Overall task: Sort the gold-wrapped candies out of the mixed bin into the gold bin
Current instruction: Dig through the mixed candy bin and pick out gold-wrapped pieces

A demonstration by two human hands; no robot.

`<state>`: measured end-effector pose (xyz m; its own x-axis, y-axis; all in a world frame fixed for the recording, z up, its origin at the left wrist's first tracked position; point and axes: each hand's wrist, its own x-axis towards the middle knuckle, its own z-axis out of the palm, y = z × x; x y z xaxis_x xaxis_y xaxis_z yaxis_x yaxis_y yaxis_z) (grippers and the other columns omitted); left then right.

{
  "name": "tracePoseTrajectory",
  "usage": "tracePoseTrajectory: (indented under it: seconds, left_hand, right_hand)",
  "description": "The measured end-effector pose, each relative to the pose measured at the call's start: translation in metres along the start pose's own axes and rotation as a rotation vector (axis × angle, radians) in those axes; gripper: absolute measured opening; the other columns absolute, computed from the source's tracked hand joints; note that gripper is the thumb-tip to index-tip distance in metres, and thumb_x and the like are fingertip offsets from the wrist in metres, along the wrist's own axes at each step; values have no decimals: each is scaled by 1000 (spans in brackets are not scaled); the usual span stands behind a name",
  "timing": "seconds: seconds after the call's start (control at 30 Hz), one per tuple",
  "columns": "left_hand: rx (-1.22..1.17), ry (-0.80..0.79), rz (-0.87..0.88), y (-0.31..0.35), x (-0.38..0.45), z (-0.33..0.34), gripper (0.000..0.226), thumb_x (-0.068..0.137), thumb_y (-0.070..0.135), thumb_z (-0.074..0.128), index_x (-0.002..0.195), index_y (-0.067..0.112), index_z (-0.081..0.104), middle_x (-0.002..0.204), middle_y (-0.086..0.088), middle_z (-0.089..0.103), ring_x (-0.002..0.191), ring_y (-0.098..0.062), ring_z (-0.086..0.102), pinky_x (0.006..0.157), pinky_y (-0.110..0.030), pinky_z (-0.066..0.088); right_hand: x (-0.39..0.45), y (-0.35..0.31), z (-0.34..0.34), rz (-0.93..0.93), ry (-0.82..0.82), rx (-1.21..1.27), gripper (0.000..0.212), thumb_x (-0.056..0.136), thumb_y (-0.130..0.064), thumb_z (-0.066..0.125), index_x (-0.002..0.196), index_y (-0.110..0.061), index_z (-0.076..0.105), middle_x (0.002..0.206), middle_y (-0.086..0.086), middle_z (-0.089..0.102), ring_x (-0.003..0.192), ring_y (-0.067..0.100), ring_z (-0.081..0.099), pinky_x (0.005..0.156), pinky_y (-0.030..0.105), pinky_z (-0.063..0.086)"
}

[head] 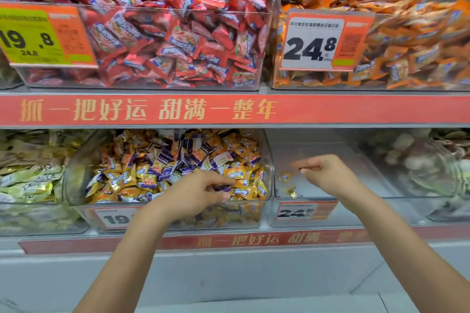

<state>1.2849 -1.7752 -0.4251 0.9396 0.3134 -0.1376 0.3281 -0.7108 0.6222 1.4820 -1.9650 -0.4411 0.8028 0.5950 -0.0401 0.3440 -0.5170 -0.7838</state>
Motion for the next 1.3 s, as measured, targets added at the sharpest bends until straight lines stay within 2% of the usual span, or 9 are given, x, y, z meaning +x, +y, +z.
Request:
tracePoseTrajectory:
  seconds: [0.1, 0.2, 0.27, 0.4, 0.6, 0.77, 1.03, 1.17, 1.3]
  left_hand:
    - [48, 68, -19, 2, 9, 9, 46, 89, 38, 62, 133, 39, 50, 122, -3, 60, 78, -14, 60, 67, -31, 46]
    - [25, 157, -15, 0, 19, 16, 43, 83, 34, 71, 124, 38, 56, 117, 7, 56, 66, -2, 49, 61, -23, 41]
    - [26, 200, -13, 0, 21, 18, 37, 81, 20, 73, 115, 30, 63, 106, 5, 60, 74, -1, 53, 66, -21, 45]
    - [49, 256, 19, -4, 16, 11, 24, 79, 7, 73, 99, 19, 72, 90, 7, 64, 56, 10, 50, 55, -4, 38]
    - [88, 301, 22, -21, 4, -7, 10, 81, 6, 72, 85, 14, 77, 89, 2, 72, 75, -4, 62, 71, -8, 45]
    - [96, 381, 33, -32, -2, -10, 15, 82, 1, 69, 80, 14, 77, 92, 1, 74, 87, -12, 67, 87, -32, 53]
    - [275, 359, 156, -36, -13, -4, 31, 85, 30, 69, 115, 27, 68, 113, 8, 66, 106, -16, 50, 94, -36, 42]
    - [245, 186, 135, -34, -9, -6, 41, 87, 41, 61, 128, 36, 57, 111, 6, 53, 108, -18, 45, 96, -42, 37]
    - [208, 144, 100, -34, -4, -6, 21, 89, 32, 63, 110, 32, 68, 101, 10, 44, 103, -14, 45, 96, -42, 36]
  right_hand:
    - [-10, -20, -6, -140, 92, 3, 34, 92, 1, 52, 101, -24, 73, 90, -4, 68, 68, 4, 59, 59, 7, 44]
    - [-32, -54, 2, -439, 82, 41, 33, 87, -1, 61, 88, -32, 72, 88, -15, 71, 78, 3, 66, 74, 17, 54]
    - [-40, -75, 16, -561, -102, -118, 27, 85, -8, 65, 97, -30, 72, 92, -22, 66, 86, 2, 62, 76, 19, 52]
    - [-28, -99, 44, -613, -360, -713, 37, 90, -30, 63, 125, -24, 55, 120, -2, 57, 106, 17, 55, 87, 35, 49]
    - [-24, -113, 57, -426, -579, -1094, 94, 72, -62, 69, 141, -12, 28, 125, 5, 56, 109, 27, 56, 83, 36, 50]
    - [-31, -108, 68, -431, -549, -1197, 73, 81, -50, 68, 134, -10, 37, 107, 8, 60, 101, 29, 58, 73, 33, 47]
    - [-26, -112, 62, -340, -662, -922, 59, 91, -41, 59, 141, -17, 37, 133, 5, 52, 116, 24, 51, 86, 33, 43]
    - [-23, -111, 59, -363, -651, -802, 34, 93, -35, 59, 124, -20, 56, 99, -4, 57, 92, 18, 52, 70, 27, 39]
    - [-18, -109, 54, -363, -601, -674, 11, 97, -33, 53, 103, -26, 57, 90, -9, 53, 86, 16, 50, 66, 26, 37]
